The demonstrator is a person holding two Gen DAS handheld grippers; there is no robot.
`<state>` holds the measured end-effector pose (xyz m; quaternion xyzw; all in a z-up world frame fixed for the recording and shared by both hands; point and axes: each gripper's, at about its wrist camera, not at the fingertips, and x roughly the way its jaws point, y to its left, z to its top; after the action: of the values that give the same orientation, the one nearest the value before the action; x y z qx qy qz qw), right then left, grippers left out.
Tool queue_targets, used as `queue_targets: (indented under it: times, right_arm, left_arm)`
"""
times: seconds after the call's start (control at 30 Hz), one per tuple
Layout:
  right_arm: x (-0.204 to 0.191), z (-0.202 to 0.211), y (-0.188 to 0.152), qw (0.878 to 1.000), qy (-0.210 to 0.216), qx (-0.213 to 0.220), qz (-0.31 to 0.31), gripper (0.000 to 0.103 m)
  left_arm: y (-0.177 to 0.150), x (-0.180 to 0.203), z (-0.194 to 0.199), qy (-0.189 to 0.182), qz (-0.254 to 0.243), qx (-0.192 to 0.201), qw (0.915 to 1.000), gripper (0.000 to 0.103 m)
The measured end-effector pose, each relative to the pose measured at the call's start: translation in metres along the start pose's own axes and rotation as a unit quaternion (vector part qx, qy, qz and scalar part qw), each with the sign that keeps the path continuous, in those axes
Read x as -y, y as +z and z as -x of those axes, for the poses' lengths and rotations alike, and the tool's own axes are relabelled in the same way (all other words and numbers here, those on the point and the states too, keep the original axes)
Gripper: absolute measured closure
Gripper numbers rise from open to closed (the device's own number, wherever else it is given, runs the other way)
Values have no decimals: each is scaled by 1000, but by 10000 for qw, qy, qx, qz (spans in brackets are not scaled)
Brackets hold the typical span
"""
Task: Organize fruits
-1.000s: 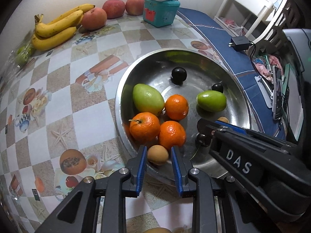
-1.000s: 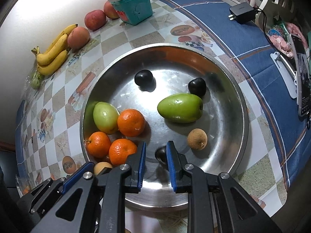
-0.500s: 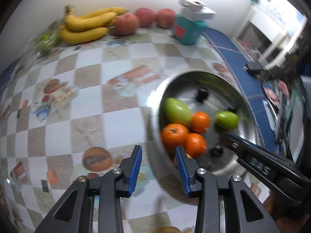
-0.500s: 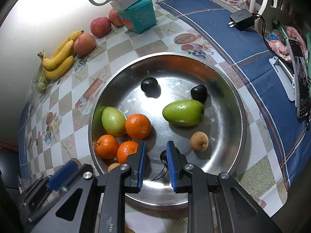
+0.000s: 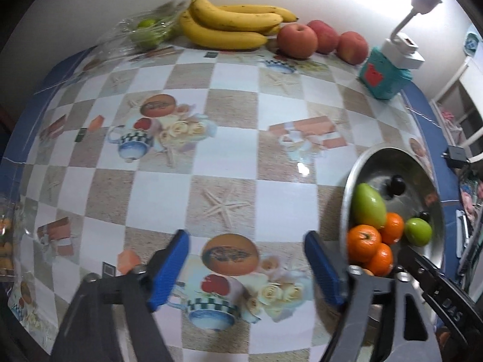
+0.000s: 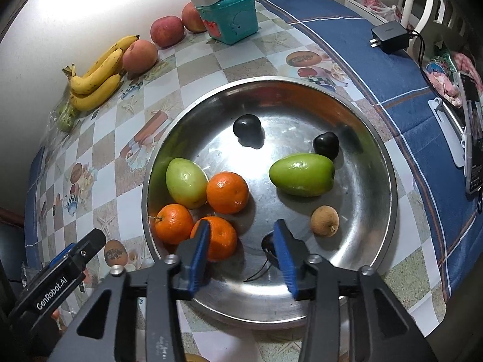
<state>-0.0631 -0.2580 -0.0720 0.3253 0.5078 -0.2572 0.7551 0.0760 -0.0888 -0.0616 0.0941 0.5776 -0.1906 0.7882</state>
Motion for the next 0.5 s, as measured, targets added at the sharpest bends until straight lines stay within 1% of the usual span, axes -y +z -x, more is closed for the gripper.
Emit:
queue_targets:
  times: [0.03,0.13,0.2,0.23,0.27,0.37,0.4,0.43,0.47,0.5]
  right_arm:
    - [0,0,0,10000,-1,20,2,43]
    - [-1,-2,0,10000,35,28,2,41]
    - [-2,-2,-1,10000,51,58,11,29]
    - [-2,-2,-1,9999,57,90,14,20]
    - [-2,-1,-1,9999,65,123,20,18]
    - [-3,0,-1,9998,96,175,28,17]
    - [-2,-1,-1,9998,97,171,28,16]
    - [-2,-1,-2,9998,86,163,30,13]
    - [-2,-2,-2,9998,72,156,34,5]
    - [-2,-1,-3,9998,66,172,33,4]
  left_arm:
    - [-1,0,-1,22,-19,-1,10000,12]
    - [-1,-2,-6,84,-63,-54,9999,6]
    - [-2,-3,-10,139,-81,-65,9998,2]
    - [-2,-4,-11,175,-95,-55,9998,1]
    - [-2,-4,-12,210,-114,-44,9997,1]
    - [-3,-4,-15,401,-198,-41,9990,0]
    - [-3,-4,-17,412,-232,-32,9989,0]
    - [-3,-4,-17,408,-249,-10,9989,0]
    - [-3,-4,-16,395,-264,12,9989,0]
    - [-3,-3,-15,407,-292,41,9987,0]
